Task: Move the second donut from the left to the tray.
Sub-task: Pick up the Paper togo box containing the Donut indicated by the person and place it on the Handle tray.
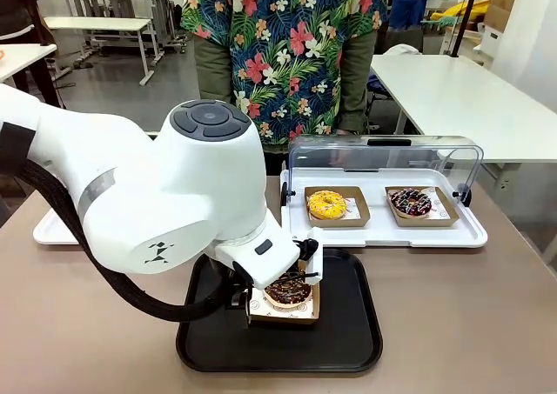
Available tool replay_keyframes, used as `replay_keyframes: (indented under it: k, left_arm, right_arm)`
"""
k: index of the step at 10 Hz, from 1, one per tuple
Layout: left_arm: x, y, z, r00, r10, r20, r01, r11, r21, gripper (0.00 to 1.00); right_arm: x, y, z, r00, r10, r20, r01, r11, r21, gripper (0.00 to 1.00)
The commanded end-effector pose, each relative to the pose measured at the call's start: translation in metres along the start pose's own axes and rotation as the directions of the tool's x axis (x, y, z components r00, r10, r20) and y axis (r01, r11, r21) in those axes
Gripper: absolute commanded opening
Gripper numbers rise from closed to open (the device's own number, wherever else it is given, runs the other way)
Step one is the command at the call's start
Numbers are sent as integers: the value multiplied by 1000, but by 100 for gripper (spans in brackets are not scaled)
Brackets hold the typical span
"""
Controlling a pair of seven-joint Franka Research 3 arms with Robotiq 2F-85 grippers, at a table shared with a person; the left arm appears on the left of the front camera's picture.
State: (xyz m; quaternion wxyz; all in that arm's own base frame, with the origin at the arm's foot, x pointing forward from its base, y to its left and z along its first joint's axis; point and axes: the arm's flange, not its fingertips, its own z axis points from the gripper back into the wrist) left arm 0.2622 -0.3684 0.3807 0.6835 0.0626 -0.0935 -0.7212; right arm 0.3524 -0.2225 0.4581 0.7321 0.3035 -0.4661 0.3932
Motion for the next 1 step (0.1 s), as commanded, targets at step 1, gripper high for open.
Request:
replay_keyframes:
  k: [1]
  left_arm:
    - [1,1,0,1000,3,3,-3,1000,10,100]
  right_arm:
    - [2,-1,0,1000,17,23,-17,1000,-1,100]
